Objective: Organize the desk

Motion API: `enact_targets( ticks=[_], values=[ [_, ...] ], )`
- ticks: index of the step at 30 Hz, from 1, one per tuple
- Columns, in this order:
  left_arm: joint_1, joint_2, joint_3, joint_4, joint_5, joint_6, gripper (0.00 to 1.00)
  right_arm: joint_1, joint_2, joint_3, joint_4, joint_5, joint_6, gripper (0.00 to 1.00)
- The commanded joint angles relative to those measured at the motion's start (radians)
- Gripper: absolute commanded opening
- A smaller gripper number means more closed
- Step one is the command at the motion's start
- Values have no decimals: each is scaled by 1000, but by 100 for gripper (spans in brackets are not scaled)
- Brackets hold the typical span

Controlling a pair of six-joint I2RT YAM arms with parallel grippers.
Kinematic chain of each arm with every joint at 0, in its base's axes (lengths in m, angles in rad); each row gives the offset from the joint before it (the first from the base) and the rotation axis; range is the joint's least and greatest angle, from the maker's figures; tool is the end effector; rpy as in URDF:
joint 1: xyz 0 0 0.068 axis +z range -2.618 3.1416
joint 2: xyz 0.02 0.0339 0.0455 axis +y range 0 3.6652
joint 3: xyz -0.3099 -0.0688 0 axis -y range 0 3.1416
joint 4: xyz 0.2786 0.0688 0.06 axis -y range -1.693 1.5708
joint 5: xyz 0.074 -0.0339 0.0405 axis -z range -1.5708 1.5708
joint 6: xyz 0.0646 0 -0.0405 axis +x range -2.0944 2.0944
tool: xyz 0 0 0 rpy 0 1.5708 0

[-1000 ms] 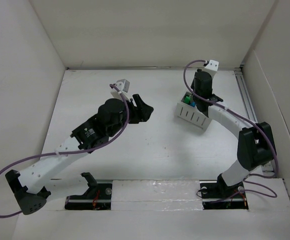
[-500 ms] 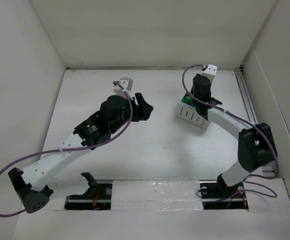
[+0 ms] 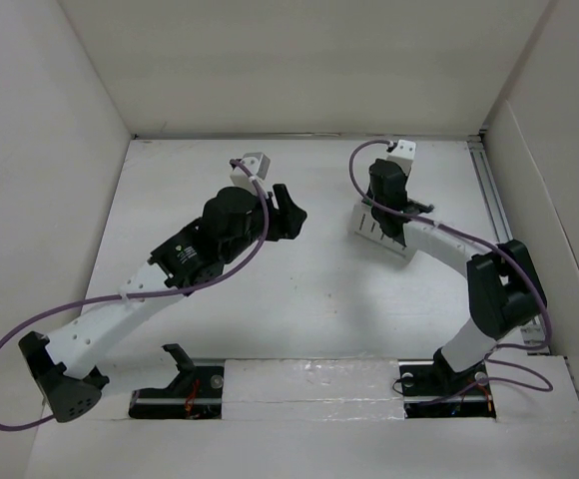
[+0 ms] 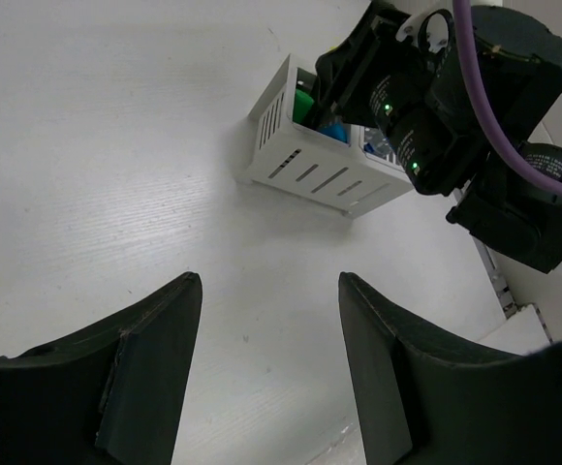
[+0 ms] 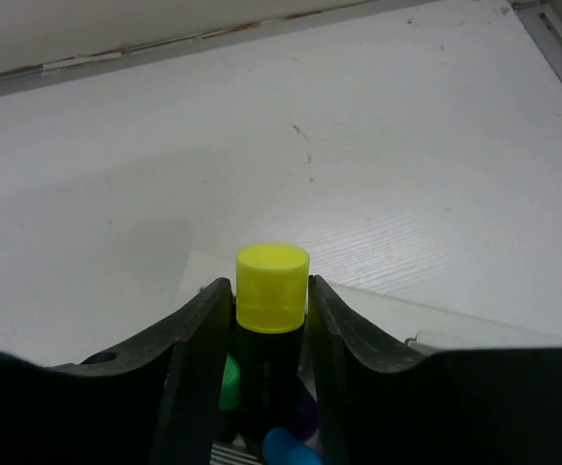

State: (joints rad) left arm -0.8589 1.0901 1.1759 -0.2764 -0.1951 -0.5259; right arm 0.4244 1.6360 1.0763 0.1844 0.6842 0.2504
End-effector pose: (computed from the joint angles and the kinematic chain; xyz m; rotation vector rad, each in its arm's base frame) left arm 0.1950 -0.2069 0.4459 0.1573 1.8271 -0.8256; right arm 0.4028 0.1372 0.2802 0.2801 1.8424 -0.2004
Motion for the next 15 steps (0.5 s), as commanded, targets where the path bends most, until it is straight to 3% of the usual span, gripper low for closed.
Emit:
enact_targets(
  ticks=[1, 2, 8, 15],
  values=[
    [3, 7, 57, 26, -3, 27, 55, 14, -70, -15, -14, 6, 36, 49],
    [3, 10, 62, 35, 2, 36, 55, 14, -96, -9, -31, -8, 32, 59],
    [3, 24, 68, 65, 32, 53, 55, 14, -177, 96, -166, -69, -25, 84],
    [3, 1, 50, 106, 69, 73, 56, 42, -324, 212, -405, -208, -25, 88]
  ],
)
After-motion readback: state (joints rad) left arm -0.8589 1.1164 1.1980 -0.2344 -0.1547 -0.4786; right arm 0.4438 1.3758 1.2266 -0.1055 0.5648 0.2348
